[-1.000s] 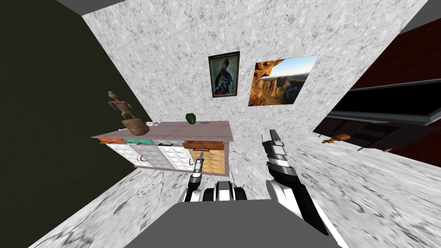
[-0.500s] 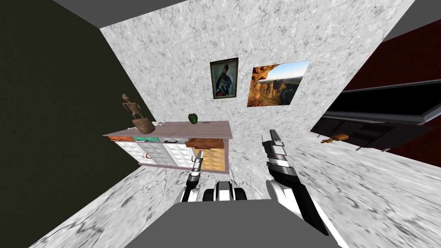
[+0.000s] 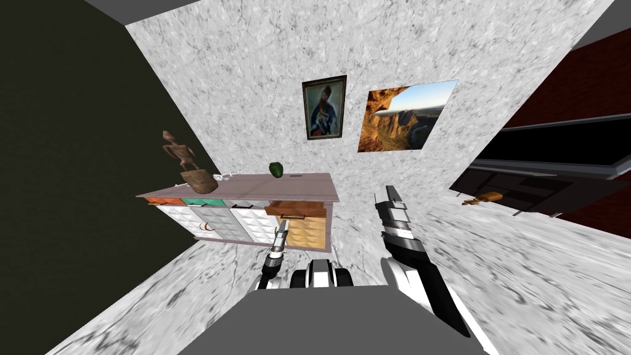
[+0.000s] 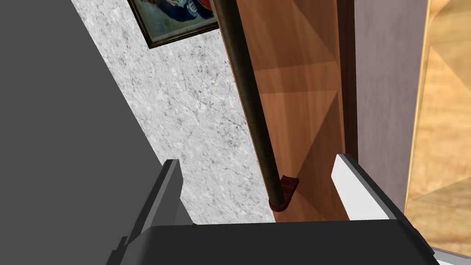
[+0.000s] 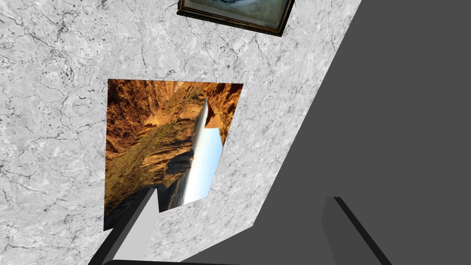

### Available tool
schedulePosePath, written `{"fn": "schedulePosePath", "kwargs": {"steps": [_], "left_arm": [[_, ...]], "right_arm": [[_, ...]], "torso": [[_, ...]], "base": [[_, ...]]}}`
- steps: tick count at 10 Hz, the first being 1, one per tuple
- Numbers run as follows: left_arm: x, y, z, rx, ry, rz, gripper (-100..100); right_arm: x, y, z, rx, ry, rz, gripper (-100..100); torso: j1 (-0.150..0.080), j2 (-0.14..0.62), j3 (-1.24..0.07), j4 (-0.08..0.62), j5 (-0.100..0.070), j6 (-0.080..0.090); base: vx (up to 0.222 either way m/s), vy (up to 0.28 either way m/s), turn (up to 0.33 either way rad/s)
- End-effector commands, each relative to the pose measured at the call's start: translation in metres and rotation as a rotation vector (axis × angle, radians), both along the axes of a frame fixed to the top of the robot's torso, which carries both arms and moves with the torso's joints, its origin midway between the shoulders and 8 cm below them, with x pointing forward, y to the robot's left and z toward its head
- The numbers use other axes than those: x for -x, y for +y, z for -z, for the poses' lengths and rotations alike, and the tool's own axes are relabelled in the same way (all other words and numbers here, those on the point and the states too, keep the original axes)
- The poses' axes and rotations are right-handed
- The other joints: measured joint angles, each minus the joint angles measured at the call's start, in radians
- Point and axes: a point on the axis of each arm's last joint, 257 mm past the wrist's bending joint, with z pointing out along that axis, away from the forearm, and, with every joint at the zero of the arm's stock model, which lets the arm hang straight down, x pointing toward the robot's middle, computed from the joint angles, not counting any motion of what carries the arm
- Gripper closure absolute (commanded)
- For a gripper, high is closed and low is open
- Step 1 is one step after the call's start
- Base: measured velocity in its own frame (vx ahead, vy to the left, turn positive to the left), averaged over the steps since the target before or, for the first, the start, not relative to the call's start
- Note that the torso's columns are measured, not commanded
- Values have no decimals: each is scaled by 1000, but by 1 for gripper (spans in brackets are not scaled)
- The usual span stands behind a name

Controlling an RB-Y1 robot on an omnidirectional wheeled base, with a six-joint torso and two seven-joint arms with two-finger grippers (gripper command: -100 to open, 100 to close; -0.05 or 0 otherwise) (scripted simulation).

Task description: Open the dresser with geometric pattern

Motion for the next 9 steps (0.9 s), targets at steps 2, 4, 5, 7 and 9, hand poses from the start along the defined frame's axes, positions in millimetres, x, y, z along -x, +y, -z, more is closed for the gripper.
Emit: {"fn": "schedulePosePath", "kwargs": {"steps": [2, 4, 5, 7, 9], "left_arm": [[6, -12, 7, 77, 6, -18, -100], [-5, -10, 1, 67, 5, -14, -100], [-12, -11, -3, 67, 5, -13, -100], [-25, -11, -11, 69, 5, -11, -100], [-23, -11, -7, 69, 26, -15, -100]], "right_arm": [[0, 0, 0, 0, 0, 0, 0], [0, 0, 0, 0, 0, 0, 0], [0, 0, 0, 0, 0, 0, 0], [0, 0, 0, 0, 0, 0, 0], [0, 0, 0, 0, 0, 0, 0]], "torso": [[-2, 2, 1, 1, -1, 0], [-1, 2, 1, 1, 0, 0], [0, 1, 1, 0, 0, 0], [-1, 3, 1, 4, -2, 0], [-3, 6, 3, 7, -3, 0]], "base": [[41, 35, -2], [0, 1, 5], [-18, -7, 15], [-21, -9, 4], [-5, -1, 7]]}}
